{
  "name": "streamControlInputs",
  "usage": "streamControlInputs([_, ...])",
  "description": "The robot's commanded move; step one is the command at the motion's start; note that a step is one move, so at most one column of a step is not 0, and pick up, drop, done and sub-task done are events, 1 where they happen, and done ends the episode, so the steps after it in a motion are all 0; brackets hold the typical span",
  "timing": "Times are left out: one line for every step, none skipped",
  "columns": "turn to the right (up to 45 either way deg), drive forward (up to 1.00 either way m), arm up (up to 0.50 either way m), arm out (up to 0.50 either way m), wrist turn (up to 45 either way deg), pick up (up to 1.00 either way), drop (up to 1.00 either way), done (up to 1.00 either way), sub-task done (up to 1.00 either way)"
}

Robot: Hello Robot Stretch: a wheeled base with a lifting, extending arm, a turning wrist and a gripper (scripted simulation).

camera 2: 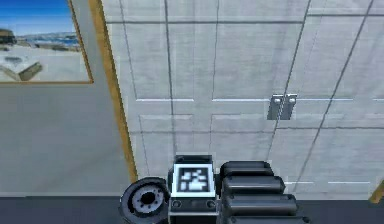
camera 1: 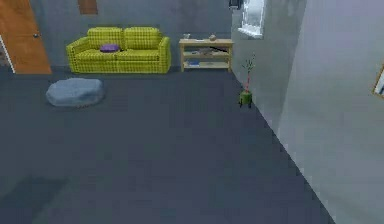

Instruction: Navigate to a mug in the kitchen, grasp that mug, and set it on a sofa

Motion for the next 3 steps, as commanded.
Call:
streamControlInputs([0.0,0.60,0.00,0.00,0.0,0.00,0.00,0.00,0.00])
streamControlInputs([-15.0,0.00,0.00,0.00,0.0,0.00,0.00,0.00,0.00])
streamControlInputs([0.0,1.00,0.00,0.00,0.0,0.00,0.00,0.00,0.00])
